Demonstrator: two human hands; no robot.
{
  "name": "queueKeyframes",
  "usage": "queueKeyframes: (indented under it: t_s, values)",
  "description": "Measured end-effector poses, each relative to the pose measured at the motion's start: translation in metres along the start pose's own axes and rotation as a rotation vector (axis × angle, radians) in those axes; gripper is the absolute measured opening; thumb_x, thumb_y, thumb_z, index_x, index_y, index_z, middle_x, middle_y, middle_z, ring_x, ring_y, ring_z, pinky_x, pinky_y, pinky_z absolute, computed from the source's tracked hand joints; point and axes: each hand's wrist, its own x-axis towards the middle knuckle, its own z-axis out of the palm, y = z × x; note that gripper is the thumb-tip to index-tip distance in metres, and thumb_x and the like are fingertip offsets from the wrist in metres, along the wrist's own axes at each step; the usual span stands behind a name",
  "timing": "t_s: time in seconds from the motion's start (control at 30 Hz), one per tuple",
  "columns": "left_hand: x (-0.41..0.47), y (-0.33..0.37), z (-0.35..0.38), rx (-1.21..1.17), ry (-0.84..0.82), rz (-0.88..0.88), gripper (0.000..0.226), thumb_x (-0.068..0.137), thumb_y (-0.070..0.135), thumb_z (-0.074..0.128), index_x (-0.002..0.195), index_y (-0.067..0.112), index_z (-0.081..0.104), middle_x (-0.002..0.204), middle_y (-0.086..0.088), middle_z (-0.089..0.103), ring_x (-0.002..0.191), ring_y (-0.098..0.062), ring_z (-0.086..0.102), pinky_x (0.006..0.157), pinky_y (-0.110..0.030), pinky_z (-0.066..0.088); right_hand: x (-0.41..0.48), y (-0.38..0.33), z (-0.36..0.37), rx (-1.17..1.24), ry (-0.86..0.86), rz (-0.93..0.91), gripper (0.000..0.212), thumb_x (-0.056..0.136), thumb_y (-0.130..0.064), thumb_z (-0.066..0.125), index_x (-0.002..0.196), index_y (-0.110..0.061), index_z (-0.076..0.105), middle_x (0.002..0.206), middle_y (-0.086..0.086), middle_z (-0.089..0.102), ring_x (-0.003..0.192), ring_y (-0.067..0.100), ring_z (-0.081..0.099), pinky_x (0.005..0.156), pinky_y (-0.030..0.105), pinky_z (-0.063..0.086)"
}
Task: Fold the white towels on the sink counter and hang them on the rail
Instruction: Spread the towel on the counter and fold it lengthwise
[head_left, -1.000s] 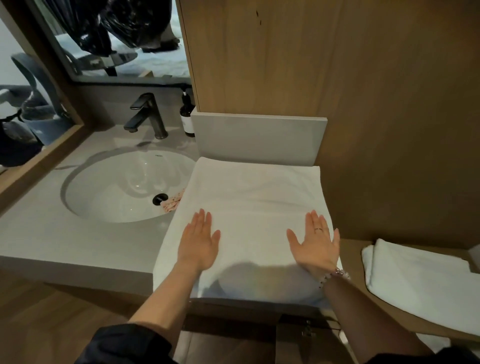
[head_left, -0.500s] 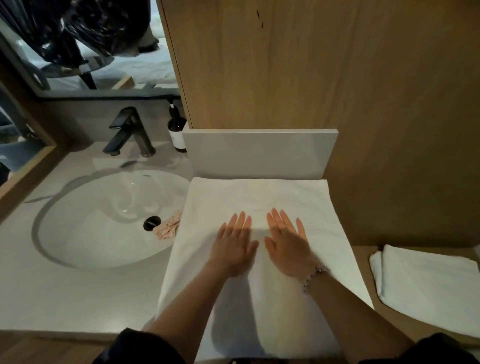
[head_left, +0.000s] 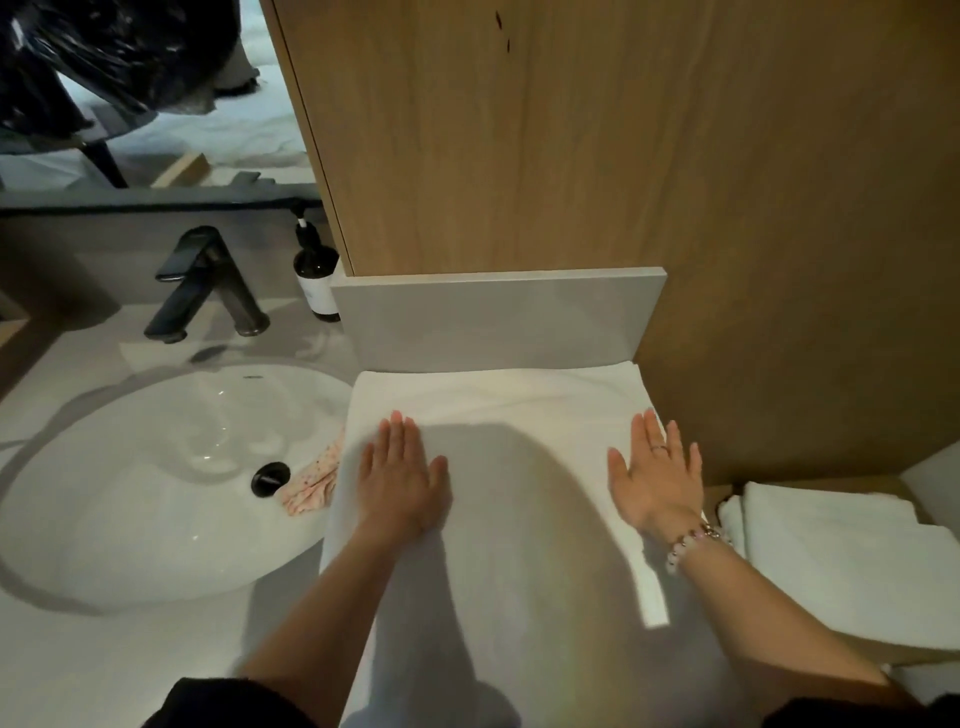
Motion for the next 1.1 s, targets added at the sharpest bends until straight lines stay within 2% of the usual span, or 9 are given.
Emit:
queueKeyframes:
  t_s: [0.1,0.27,0.33,0.43,0.57,0.63,0.87,1.0,1.1]
  values:
    - [0.008,0.019,-0.009,0.016,-0.006,-0.120,0.067,0.100,0.041,0.021,0.149,0.002,-0.004,0.158,-0.013,-0.010,0.145,-0.024,-0.012,0.116,-0.041,-0.007,0.012,-0.016,-0.009,0.014,0.084,-0.019,0.062,0.099,-0.037,0.026,0.152,-0.011,0.005,0.160,0.004,-0.003,0.146,0.019,-0.007,0.117,0.042,-0.004]
    - [0.034,0.062,-0.007,0.052,-0.003,0.146,0.058,0.101,0.039,0.015,0.150,0.014,-0.004,0.158,-0.002,-0.011,0.145,-0.017,-0.012,0.117,-0.036,-0.004,0.037,-0.078,-0.018,0.020,0.128,-0.513,0.061,0.093,-0.036,0.012,0.148,-0.014,0.026,0.157,0.006,0.018,0.146,0.025,0.014,0.116,0.045,0.010]
    - [0.040,0.067,-0.004,0.063,-0.042,0.189,0.056,0.102,0.040,0.012,0.151,0.017,-0.004,0.158,-0.001,-0.012,0.145,-0.017,-0.013,0.116,-0.036,-0.006,0.045,-0.086,-0.007,-0.027,0.069,-0.595,0.066,0.090,-0.037,0.008,0.145,-0.013,0.036,0.153,0.006,0.028,0.141,0.027,0.028,0.113,0.047,0.021]
    - [0.042,0.058,0.004,0.075,-0.065,0.221,0.057,0.100,0.044,0.011,0.151,0.023,-0.005,0.158,0.001,-0.015,0.144,-0.019,-0.017,0.116,-0.041,-0.009,0.053,-0.076,0.011,-0.042,0.042,-0.555,0.066,0.093,-0.043,0.010,0.138,-0.013,0.048,0.145,0.007,0.044,0.132,0.026,0.045,0.107,0.047,0.030]
    - [0.048,0.047,0.005,0.054,-0.052,0.151,0.061,0.098,0.050,0.011,0.151,0.024,-0.006,0.157,-0.001,-0.018,0.144,-0.022,-0.019,0.117,-0.044,-0.010,0.059,-0.060,0.015,-0.001,0.067,-0.447,0.089,0.075,-0.061,-0.010,0.151,-0.021,0.012,0.159,-0.004,0.006,0.147,0.015,0.005,0.116,0.033,-0.003]
    - [0.049,0.039,0.004,0.043,-0.003,0.047,0.061,0.098,0.048,0.010,0.151,0.021,-0.005,0.157,-0.004,-0.016,0.145,-0.022,-0.015,0.117,-0.042,-0.007,0.061,-0.048,0.010,0.018,0.068,-0.367,0.092,0.071,-0.062,-0.013,0.152,-0.023,0.007,0.159,-0.006,0.000,0.147,0.012,-0.002,0.116,0.032,-0.005]
    - [0.046,-0.003,-0.006,-0.097,0.107,-0.076,0.083,0.081,0.051,-0.001,0.150,0.006,0.006,0.158,-0.012,-0.004,0.146,-0.028,-0.005,0.117,-0.034,-0.003,0.061,-0.025,0.004,0.098,0.159,-0.188,0.077,0.087,-0.060,0.016,0.150,-0.016,0.020,0.158,0.000,0.017,0.146,0.020,0.009,0.117,0.037,0.002]
    - [0.046,-0.005,-0.007,-0.120,0.078,-0.087,0.067,0.097,0.046,0.012,0.150,0.007,0.003,0.158,-0.009,-0.007,0.146,-0.024,-0.007,0.117,-0.032,-0.002,0.062,-0.025,0.008,0.167,0.195,-0.088,0.095,0.076,-0.070,0.015,0.149,-0.010,0.023,0.157,0.004,0.022,0.146,0.021,0.012,0.117,0.035,0.009]
    - [0.054,-0.013,-0.013,-0.116,0.015,-0.078,0.065,0.100,0.041,0.030,0.150,0.005,0.008,0.159,-0.011,-0.001,0.146,-0.025,0.000,0.118,-0.034,0.005,0.064,-0.026,0.006,0.271,0.235,-0.013,0.081,0.085,-0.057,0.037,0.146,-0.004,0.028,0.153,0.012,0.028,0.143,0.027,0.022,0.113,0.039,0.020]
